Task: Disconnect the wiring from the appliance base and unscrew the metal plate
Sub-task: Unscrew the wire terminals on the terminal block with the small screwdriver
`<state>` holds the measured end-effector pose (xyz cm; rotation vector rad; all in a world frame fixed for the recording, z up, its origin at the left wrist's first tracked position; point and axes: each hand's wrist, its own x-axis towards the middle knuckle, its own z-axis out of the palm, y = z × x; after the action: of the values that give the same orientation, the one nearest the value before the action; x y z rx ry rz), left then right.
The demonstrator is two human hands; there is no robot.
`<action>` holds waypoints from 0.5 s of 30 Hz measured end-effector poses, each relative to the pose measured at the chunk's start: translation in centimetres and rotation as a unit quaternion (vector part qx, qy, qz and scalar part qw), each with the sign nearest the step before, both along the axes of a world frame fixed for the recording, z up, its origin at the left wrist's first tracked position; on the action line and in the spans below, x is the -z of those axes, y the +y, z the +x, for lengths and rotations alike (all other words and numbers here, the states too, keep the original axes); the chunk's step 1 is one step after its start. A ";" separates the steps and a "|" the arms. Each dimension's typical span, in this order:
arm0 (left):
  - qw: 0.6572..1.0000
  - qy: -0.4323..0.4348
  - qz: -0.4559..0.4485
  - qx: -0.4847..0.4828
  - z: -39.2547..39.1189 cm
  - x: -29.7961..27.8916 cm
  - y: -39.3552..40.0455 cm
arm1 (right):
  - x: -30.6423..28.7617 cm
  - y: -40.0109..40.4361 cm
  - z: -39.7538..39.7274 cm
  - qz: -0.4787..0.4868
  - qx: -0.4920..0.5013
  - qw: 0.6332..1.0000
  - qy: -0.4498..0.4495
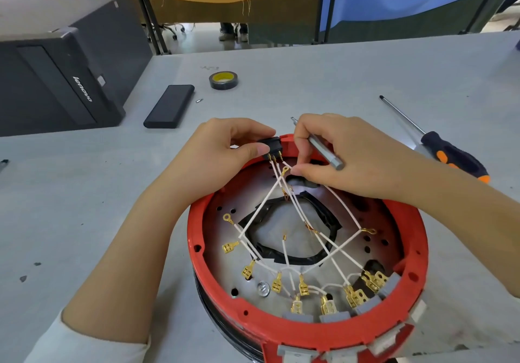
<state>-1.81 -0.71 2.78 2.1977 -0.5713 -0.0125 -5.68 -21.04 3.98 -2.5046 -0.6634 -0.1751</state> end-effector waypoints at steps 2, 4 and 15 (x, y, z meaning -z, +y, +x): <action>1.000 0.001 -0.003 0.002 0.0 0.0 0.0 | -0.1 -0.1 -0.1 0.010 -0.003 1.000 0.014; 1.000 0.001 -0.003 0.003 0.0 0.0 0.0 | -0.1 -0.2 -0.1 0.020 -0.003 0.999 0.025; 1.000 -0.001 -0.006 0.008 -0.1 0.1 0.2 | 0.2 0.0 -0.2 0.047 0.011 0.998 0.040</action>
<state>-1.89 -0.54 2.72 2.1825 -0.5895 -0.0153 -5.87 -21.04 3.74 -2.4168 -0.5813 -0.1101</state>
